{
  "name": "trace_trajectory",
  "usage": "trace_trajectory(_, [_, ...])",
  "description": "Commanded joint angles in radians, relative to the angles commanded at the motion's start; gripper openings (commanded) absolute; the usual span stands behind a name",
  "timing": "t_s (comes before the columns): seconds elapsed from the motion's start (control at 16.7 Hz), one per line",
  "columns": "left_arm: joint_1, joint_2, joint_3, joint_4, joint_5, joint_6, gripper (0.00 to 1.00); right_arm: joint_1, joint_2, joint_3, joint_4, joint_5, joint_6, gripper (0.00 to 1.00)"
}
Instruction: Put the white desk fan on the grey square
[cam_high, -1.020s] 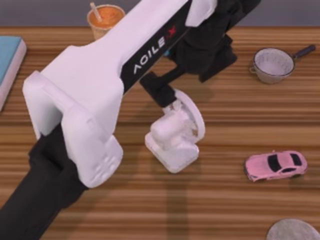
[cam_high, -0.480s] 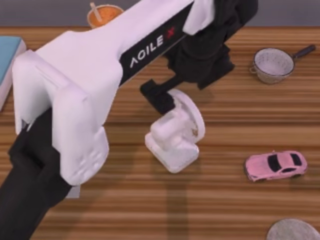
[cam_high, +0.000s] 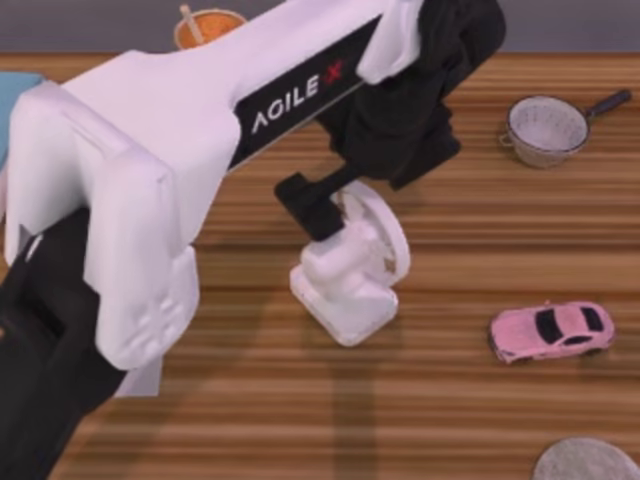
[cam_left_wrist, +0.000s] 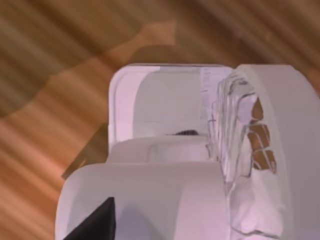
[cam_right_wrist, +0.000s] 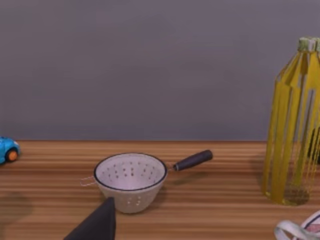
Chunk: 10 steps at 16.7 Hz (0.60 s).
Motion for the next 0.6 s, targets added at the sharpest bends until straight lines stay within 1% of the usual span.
trace_trajectory(0.24, [0.000,0.000,0.000,0.000,0.000,0.000,1.00,0.000,0.000,0.000,0.000,0.000,0.000,1.00])
trace_trajectory(0.6, [0.000,0.000,0.000,0.000,0.000,0.000,0.55,0.000,0.000,0.000,0.000,0.000,0.000,1.00])
